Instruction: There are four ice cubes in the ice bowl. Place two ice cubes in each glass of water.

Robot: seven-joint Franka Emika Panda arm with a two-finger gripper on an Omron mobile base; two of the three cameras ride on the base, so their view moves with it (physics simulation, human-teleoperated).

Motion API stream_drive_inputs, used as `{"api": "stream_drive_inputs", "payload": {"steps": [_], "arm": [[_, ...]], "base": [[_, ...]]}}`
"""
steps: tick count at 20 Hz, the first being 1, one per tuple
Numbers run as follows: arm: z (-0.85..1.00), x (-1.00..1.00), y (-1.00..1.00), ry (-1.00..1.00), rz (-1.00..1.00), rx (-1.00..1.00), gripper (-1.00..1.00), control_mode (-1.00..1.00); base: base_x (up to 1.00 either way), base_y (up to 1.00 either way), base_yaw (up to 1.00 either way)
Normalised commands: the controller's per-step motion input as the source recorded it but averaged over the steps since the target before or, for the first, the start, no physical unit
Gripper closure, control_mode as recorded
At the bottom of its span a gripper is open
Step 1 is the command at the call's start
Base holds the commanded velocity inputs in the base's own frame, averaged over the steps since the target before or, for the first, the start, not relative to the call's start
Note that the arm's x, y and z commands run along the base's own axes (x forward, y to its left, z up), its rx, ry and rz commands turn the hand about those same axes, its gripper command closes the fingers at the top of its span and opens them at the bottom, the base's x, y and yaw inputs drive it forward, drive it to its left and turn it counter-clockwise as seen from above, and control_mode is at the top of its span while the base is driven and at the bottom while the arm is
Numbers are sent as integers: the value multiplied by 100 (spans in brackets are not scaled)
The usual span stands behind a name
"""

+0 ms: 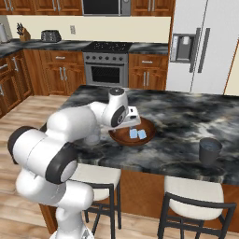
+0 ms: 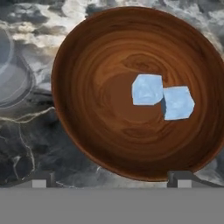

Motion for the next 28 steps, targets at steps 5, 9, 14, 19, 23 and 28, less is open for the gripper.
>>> {"api": "stream_drive_inputs", "payload": {"steps": [5, 9, 14, 19, 23, 28], "arm": [[-18, 23, -7, 3, 0, 0, -100, -100], [-17, 12, -12, 1, 0, 0, -100, -100], [-12, 19, -2, 0, 2, 0, -100, -100], [-11, 27, 0, 0, 3, 0, -100, -100], [-17, 21, 0, 0, 2, 0, -100, -100], [-20, 21, -1, 0, 3, 0, -100, -100]], "base": [[0, 0, 0], [0, 0, 0], [0, 0, 0], [0, 0, 0], [0, 0, 0], [0, 0, 0]]}}
